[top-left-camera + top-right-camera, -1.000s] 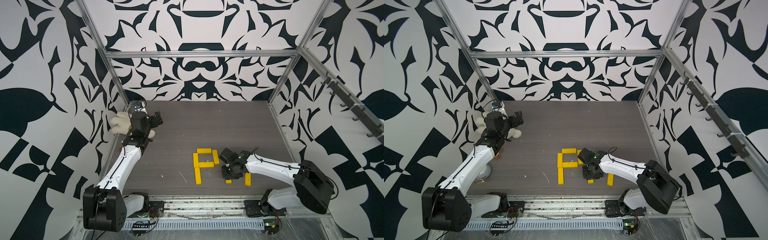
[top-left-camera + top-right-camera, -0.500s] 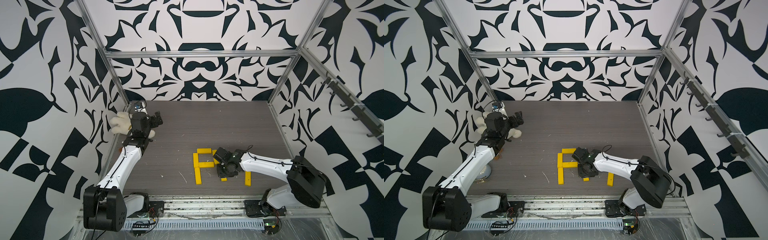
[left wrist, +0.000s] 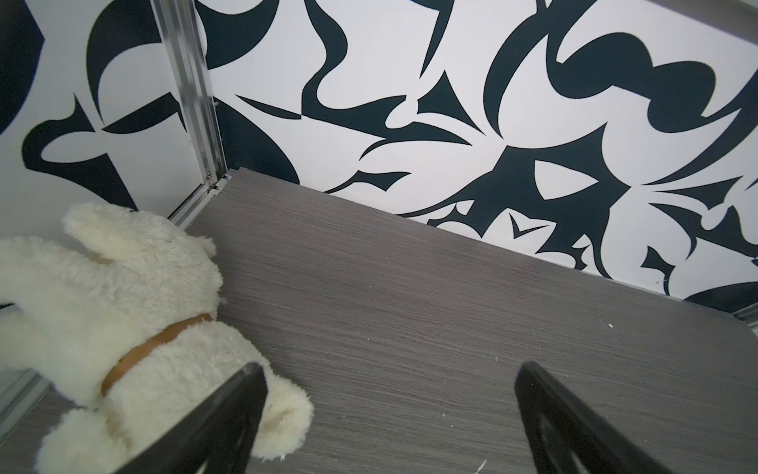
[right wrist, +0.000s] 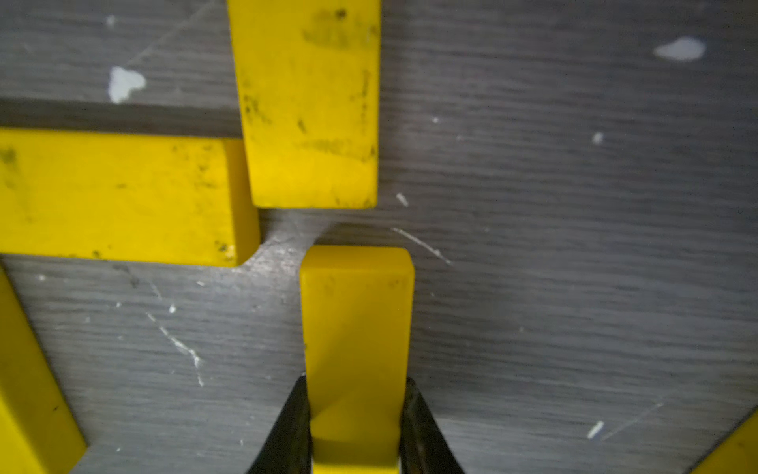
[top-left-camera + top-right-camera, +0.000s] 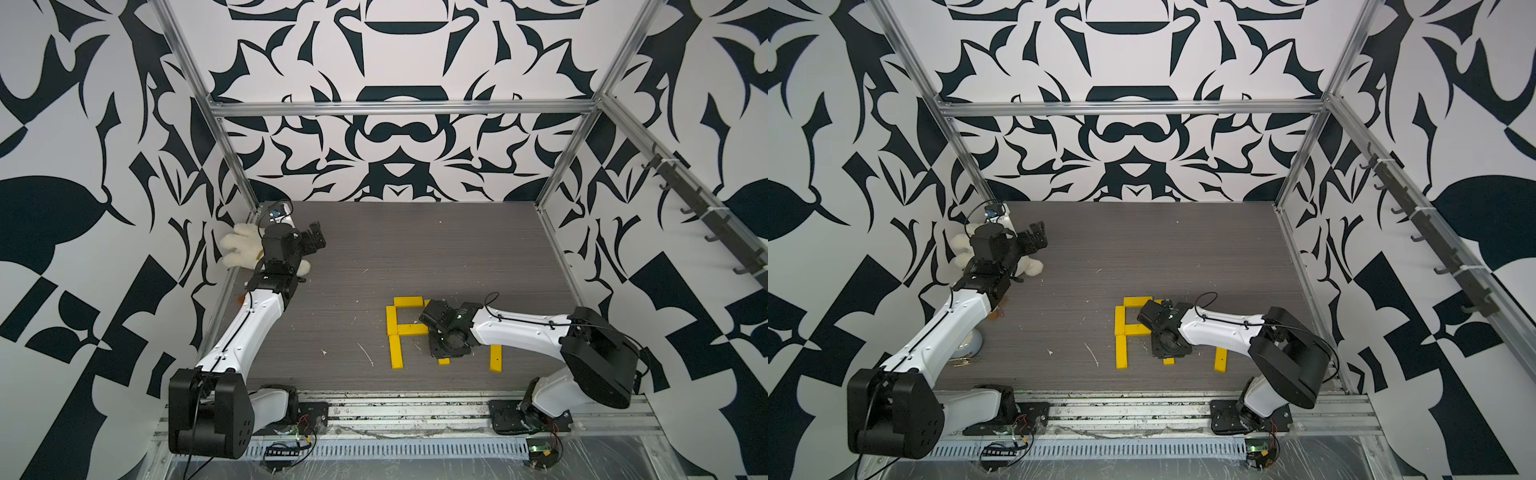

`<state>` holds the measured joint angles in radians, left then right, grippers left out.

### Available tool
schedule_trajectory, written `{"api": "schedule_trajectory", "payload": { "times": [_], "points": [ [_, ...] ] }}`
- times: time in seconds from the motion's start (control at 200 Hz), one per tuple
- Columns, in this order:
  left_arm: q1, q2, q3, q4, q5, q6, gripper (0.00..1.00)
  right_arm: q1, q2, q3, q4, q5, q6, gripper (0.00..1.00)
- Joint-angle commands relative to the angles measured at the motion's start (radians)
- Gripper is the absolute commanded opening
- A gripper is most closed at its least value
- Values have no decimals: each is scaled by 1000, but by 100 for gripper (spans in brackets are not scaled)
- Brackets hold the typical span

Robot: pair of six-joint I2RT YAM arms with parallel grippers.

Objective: Assemble the number 8 with building blocks
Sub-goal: Assemble the building block at the center of the board.

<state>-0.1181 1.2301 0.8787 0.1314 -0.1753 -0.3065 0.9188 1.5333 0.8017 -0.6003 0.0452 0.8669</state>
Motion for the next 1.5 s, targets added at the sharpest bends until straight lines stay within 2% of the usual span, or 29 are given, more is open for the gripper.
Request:
{"api": "schedule_trajectory", "payload": {
  "times": [0.0,1.17,1.495],
  "points": [
    [3,-12,-18,22,4,1,99,6,11,35,2,27,13,2],
    [3,-16,-36,31,6,0,99,31,66,78,-38,31,9,4],
    [3,-23,-38,31,7,-2,99,43,69,76,-43,37,18,12]
  ]
}}
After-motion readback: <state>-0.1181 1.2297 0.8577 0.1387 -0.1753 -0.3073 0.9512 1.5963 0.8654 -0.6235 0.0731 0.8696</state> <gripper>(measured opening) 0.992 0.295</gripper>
